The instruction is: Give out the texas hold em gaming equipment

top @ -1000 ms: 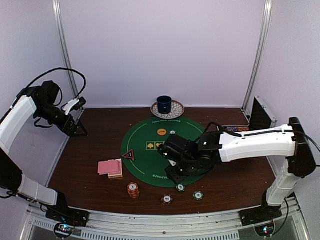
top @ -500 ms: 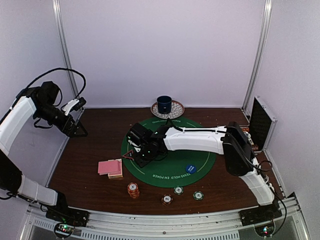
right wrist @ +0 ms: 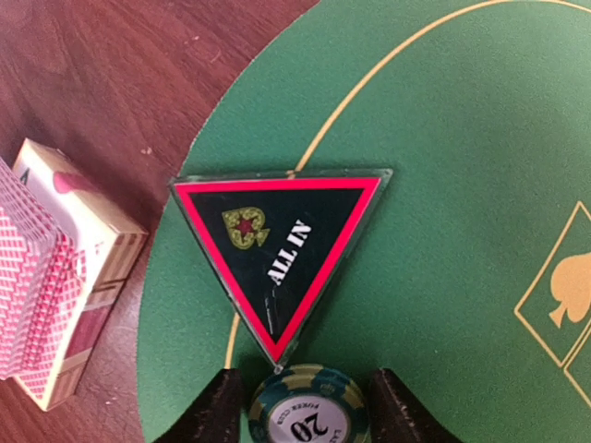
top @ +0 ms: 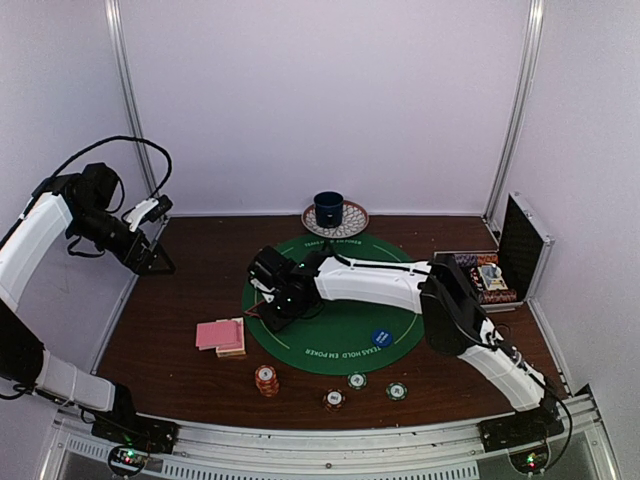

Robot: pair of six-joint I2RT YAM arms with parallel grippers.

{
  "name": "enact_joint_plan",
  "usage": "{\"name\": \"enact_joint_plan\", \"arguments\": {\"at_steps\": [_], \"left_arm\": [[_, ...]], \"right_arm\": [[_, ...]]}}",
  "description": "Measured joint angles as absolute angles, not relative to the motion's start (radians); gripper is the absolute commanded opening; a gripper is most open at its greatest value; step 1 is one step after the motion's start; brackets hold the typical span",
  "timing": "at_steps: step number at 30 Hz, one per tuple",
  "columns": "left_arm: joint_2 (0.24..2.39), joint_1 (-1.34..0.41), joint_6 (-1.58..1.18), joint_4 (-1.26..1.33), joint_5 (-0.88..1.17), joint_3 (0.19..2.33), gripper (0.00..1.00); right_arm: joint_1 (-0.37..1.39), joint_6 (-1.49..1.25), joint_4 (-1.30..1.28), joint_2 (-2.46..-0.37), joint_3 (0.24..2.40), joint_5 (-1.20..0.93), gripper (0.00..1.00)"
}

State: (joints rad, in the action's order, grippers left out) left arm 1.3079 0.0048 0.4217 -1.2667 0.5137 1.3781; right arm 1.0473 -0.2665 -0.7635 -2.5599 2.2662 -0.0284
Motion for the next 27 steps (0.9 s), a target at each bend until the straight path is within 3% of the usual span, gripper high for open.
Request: {"name": "enact_joint_plan", "arguments": {"at_steps": [2, 5, 15, 23, 27], "left_arm": [[1.308, 0.005, 0.422, -1.267, 0.513, 1.378, 0.98], [1.308, 0.005, 0.422, -1.267, 0.513, 1.378, 0.98], [1.307, 0.005, 0.422, -1.271, 0.514, 1.374, 0.98], [1.307, 0.005, 0.422, -1.282, 0.513, 1.375, 0.98], [1.307, 0.005, 0.426, -1.282, 0.513, 1.375, 0.98]], "right_arm": [[1.047, -0.263, -0.765, -2.560, 2.267, -0.029, 0.68], [1.049, -0.263, -0.764, -2.560, 2.267, -0.031, 0.77], [1.048, -0.245, -0.802, -2.469, 2.192, -0.017, 0.78], [1.049, -0.296, -0.772, -1.946, 1.678, 0.020, 0.82], [1.056, -0.373, -0.768, -1.695, 1.388, 0.032, 0.91]]}}
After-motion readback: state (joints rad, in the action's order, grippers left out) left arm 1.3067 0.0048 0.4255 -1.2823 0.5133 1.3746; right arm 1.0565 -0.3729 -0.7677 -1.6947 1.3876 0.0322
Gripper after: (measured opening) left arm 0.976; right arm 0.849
